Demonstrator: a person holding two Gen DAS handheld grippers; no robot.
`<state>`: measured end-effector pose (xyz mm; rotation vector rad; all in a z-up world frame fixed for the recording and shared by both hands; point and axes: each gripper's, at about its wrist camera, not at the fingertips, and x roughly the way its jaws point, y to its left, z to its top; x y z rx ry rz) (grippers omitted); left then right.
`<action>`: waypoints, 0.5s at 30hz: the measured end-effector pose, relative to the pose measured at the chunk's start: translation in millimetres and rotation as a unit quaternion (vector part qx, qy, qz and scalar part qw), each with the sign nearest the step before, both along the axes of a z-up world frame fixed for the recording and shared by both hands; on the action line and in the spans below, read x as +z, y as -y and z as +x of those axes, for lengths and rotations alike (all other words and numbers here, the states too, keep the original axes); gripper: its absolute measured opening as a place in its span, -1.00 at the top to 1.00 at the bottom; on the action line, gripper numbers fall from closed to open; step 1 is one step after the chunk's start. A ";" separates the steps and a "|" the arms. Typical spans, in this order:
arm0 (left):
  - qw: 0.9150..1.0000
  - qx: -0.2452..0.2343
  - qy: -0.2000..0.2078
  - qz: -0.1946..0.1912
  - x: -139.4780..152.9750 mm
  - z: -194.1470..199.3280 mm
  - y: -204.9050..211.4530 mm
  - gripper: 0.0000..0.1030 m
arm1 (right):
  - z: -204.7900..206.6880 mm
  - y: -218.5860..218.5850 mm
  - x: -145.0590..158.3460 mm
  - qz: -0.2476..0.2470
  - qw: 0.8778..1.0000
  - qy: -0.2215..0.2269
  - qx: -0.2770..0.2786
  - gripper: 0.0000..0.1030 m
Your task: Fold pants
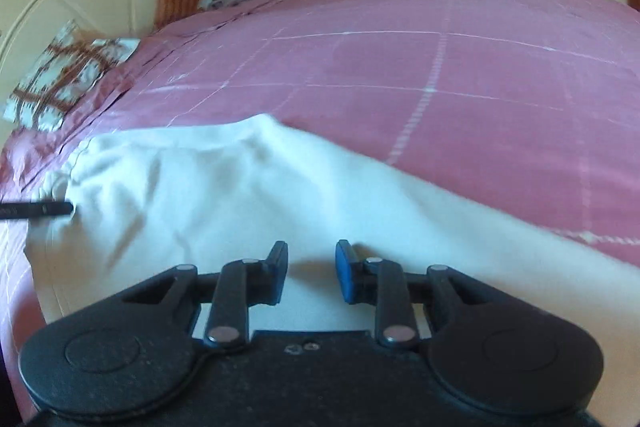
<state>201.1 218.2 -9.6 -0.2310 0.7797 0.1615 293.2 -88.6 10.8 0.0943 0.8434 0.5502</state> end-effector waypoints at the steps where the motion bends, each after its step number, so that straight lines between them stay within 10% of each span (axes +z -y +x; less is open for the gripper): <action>1: 1.000 -0.004 0.002 -0.001 0.9 -3.7 -0.4 -0.14 | -2.9 24.1 2.4 -0.002 1.000 -0.001 -0.023 0.49; 6: 1.000 -0.017 0.006 0.011 -0.8 -8.8 4.3 -0.17 | -24.2 192.2 3.8 -0.021 0.980 0.003 -0.197 0.47; 9: 0.999 -0.023 -0.002 0.029 0.9 -2.6 12.7 -0.34 | -44.5 289.2 2.5 0.001 0.943 -0.002 -0.332 0.63; 15: 0.998 -0.034 0.045 0.036 29.8 -29.1 37.6 -0.34 | -124.3 322.2 41.8 0.063 0.934 0.065 -0.345 0.35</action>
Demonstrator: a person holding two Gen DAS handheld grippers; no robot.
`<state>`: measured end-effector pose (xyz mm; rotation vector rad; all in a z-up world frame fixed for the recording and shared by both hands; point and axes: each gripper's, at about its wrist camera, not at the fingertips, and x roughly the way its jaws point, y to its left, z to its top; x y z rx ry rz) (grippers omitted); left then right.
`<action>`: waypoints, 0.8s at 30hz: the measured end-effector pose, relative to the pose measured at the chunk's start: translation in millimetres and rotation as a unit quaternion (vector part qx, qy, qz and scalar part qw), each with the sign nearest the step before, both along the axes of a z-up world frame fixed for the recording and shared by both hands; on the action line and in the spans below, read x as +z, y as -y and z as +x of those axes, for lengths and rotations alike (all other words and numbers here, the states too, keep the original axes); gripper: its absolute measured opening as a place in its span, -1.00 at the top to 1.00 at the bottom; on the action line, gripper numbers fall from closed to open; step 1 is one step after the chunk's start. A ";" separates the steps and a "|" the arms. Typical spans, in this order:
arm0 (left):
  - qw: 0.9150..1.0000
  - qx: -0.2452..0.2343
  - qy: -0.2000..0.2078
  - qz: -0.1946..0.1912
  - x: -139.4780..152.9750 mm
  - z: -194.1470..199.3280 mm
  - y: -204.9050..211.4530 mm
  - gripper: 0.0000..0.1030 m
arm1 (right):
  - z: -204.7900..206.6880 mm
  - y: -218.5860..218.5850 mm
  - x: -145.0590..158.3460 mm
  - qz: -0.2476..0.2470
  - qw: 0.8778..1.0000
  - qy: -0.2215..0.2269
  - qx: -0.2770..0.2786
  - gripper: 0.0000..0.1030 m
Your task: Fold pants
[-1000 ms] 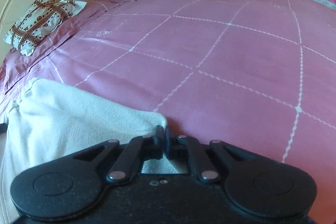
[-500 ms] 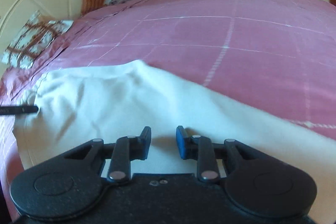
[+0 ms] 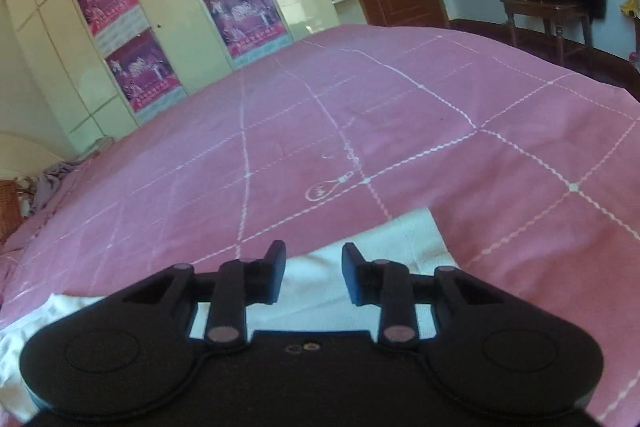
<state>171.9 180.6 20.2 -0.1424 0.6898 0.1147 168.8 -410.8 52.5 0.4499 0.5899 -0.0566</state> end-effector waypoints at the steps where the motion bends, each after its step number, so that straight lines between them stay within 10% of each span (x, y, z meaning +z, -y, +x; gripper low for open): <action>1: 1.000 -0.006 -0.005 0.010 -0.2 -2.6 3.7 -0.34 | -14.3 -1.3 2.2 0.001 1.000 0.010 -0.002 0.26; 7: 0.998 -0.005 -0.056 -0.032 -22.2 -1.5 -14.6 -0.39 | -80.5 25.5 -17.5 0.105 0.991 0.042 -0.075 0.33; 12: 0.998 -0.013 -0.060 0.011 -26.1 2.8 -2.6 -0.43 | -73.8 26.3 -42.7 0.143 0.986 0.021 -0.083 0.56; 16: 0.998 -0.009 -0.058 0.008 -25.9 2.4 -3.7 -0.43 | -54.9 23.3 -62.8 0.131 0.985 -0.030 -0.111 1.00; 24: 0.998 -0.006 -0.055 0.010 -23.2 3.4 -3.9 -0.43 | -50.2 2.5 -46.4 0.060 0.991 -0.031 -0.111 0.90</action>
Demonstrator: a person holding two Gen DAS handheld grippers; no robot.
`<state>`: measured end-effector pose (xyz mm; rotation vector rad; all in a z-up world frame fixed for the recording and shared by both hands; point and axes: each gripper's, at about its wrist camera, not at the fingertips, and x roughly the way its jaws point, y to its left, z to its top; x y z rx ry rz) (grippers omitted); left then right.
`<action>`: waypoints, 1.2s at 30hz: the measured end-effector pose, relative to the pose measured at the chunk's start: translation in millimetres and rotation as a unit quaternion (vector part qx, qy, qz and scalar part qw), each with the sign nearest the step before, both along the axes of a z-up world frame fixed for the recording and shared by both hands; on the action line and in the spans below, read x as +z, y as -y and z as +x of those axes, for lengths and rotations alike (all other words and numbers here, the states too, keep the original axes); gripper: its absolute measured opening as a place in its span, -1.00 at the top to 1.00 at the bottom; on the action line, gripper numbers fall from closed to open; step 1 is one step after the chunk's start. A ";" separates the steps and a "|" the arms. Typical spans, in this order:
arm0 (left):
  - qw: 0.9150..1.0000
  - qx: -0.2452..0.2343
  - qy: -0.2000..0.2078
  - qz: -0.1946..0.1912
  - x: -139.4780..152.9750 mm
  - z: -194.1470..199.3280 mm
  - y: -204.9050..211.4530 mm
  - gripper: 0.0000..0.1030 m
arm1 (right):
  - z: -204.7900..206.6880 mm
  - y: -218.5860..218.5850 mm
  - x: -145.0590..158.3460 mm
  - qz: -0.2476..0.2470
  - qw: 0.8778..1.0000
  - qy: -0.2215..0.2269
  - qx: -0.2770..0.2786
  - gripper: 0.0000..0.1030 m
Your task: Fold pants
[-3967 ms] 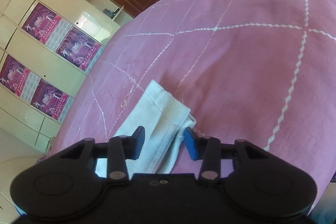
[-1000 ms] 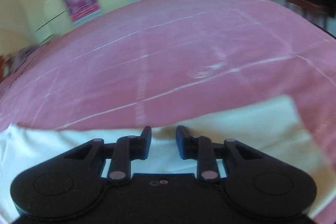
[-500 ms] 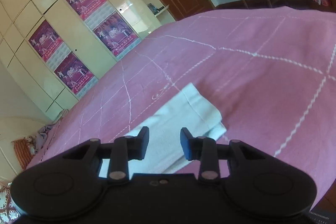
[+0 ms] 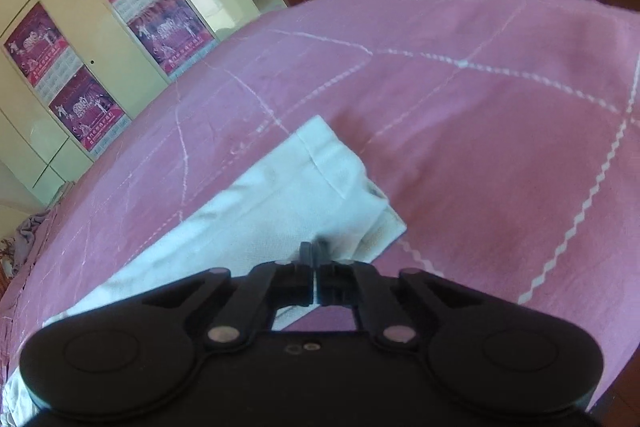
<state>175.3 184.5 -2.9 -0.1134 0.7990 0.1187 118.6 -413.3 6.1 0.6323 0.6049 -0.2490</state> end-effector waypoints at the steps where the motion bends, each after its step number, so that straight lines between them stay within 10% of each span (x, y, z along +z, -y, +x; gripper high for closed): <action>1: 1.000 0.008 0.005 0.002 4.8 -1.8 2.6 -0.43 | -6.4 -8.5 9.0 -0.015 1.000 0.023 0.016 0.86; 6: 0.995 -0.036 0.086 -0.022 26.2 -20.5 40.9 -0.43 | -1.3 -64.9 21.1 0.031 0.989 0.042 0.138 0.68; 14: 0.992 -0.122 0.026 0.017 -5.1 0.5 116.5 -0.43 | 32.4 -192.2 3.0 0.041 0.945 -0.012 0.325 0.69; 16: 0.990 -0.133 0.028 0.024 -3.2 -0.3 114.2 -0.43 | 37.9 -189.8 -6.2 0.020 0.952 -0.047 0.301 1.00; 26: 0.991 -0.131 0.022 0.023 -1.4 6.0 93.7 -0.43 | 12.9 11.8 -13.1 0.093 0.994 -0.036 0.038 1.00; 36: 0.991 -0.128 0.014 0.039 -1.9 8.9 99.6 -0.47 | -7.3 -25.5 -3.2 0.073 0.992 0.042 0.092 0.48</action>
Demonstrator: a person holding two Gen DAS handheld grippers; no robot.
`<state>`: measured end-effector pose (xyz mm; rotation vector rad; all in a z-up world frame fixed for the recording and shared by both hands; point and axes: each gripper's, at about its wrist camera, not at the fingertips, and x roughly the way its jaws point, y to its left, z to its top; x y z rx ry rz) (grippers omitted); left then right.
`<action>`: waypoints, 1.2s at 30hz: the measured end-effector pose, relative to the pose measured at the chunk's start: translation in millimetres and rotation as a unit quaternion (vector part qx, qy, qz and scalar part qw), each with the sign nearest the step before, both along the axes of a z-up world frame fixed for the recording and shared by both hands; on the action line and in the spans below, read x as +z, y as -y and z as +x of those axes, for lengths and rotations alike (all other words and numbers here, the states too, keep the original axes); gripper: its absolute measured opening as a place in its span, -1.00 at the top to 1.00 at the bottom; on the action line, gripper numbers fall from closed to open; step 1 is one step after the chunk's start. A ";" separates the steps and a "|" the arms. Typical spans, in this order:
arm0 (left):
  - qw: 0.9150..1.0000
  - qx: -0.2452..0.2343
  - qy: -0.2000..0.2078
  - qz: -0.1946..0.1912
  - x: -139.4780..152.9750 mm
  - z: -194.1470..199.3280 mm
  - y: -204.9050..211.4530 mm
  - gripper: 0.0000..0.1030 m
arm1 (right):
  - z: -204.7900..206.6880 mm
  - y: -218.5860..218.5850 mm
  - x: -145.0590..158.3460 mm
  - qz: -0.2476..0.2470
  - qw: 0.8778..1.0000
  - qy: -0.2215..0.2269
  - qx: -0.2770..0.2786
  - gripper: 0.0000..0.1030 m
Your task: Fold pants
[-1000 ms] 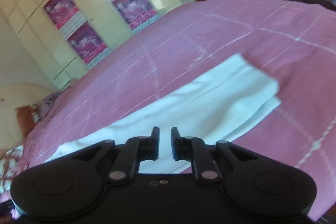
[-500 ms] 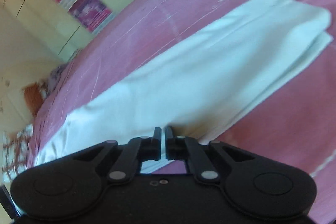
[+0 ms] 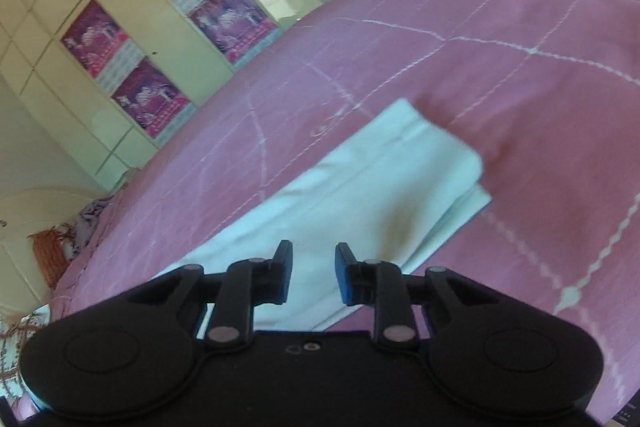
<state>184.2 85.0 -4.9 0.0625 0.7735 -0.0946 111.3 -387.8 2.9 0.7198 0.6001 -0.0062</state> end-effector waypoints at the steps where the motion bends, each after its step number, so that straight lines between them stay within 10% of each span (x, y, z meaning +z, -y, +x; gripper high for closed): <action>1: 1.000 0.000 0.000 0.001 -0.1 -0.2 0.2 -0.47 | 1.5 -3.8 -5.6 0.004 1.000 -0.007 0.008 0.49; 6: 0.998 0.036 0.010 0.050 6.0 -1.0 -10.7 -0.48 | 13.4 -6.0 -13.1 0.005 0.998 -0.053 -0.029 0.66; 10: 0.994 0.110 -0.006 0.013 4.3 -2.6 -71.7 -0.79 | 15.5 -15.1 -5.1 -0.025 0.998 -0.053 -0.012 0.49; 15: 0.986 0.170 0.001 0.001 12.3 -14.0 -121.6 -0.56 | 11.4 -5.1 -12.1 0.004 0.999 -0.047 -0.019 0.50; 23: 0.988 0.135 0.075 -0.003 37.6 21.0 -97.9 -0.56 | 14.5 -27.2 7.6 -0.028 1.000 0.007 -0.009 0.43; 31: 0.996 0.077 0.048 -0.023 24.7 102.5 -49.8 -0.56 | 74.0 -71.2 24.1 -0.118 0.993 0.016 0.024 0.40; 36: 0.996 0.068 -0.051 0.002 -10.5 146.9 -34.7 -0.76 | 103.5 -84.2 -5.9 -0.175 0.982 -0.058 0.029 0.44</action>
